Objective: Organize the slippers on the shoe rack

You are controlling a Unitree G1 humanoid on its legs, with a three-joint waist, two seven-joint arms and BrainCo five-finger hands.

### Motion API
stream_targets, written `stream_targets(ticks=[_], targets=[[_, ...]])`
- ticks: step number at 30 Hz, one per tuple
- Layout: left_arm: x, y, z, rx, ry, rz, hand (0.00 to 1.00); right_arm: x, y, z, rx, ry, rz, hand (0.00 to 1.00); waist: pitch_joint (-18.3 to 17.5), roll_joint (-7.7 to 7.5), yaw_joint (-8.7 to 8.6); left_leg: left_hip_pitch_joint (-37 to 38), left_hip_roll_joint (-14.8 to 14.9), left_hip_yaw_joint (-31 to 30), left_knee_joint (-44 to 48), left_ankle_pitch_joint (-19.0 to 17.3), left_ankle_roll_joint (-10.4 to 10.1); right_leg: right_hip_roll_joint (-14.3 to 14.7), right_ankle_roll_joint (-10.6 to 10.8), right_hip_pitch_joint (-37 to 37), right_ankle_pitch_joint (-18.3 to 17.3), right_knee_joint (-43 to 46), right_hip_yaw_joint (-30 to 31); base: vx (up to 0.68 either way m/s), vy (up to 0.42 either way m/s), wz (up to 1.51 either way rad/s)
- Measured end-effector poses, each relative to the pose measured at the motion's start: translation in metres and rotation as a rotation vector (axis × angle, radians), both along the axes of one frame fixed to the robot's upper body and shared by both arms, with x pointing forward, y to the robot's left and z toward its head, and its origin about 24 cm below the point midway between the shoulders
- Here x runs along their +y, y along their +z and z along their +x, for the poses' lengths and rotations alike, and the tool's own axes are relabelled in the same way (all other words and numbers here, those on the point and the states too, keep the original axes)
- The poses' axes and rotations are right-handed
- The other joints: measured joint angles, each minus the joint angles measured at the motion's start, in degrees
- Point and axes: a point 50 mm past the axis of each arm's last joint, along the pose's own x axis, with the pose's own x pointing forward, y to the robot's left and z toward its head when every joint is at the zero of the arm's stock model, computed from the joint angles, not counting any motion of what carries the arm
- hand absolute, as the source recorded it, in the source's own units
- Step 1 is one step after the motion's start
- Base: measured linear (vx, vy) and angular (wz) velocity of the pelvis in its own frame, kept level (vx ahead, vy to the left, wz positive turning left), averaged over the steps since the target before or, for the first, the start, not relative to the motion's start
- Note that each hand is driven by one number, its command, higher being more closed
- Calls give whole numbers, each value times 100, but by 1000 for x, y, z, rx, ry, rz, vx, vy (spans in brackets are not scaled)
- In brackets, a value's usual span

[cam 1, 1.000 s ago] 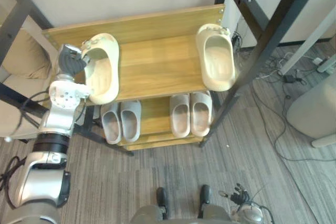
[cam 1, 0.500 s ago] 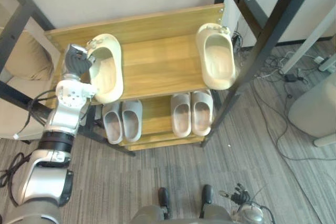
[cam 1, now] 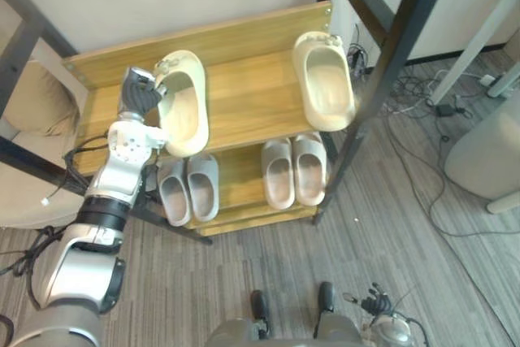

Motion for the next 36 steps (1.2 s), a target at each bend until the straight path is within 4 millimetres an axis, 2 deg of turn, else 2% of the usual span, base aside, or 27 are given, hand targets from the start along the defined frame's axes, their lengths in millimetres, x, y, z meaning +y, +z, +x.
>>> stream_targets(ticks=[10, 19, 25, 36], targets=[[-13, 11, -2, -57, -58, -19, 100, -1, 0, 1, -4, 6, -5, 0, -1, 26, -36, 3, -10, -92, -1, 15, 22, -4, 1, 78, 4, -5, -101, -2, -6, 4], [-25, 43, -3, -197, -106, -46, 100, -1, -1, -1, 10, 9, -5, 0, -26, 65, -87, 35, -10, -123, -10, 17, 25, -3, 1, 122, 3, -9, -138, -1, -1, 0], [-31, 41, -2, -195, -125, -61, 100, -4, -2, -3, 23, 14, -11, 0, -26, 65, -111, 69, -15, -138, -75, 48, 63, -3, 1, 132, 3, -10, -162, 0, 0, 0], [-26, 25, 4, -112, -107, -57, 100, -7, -2, -4, 31, 11, -16, 0, -20, 75, -241, 92, -19, -34, -206, 62, 51, -1, 4, 10, -2, -11, -84, 8, -3, -4]])
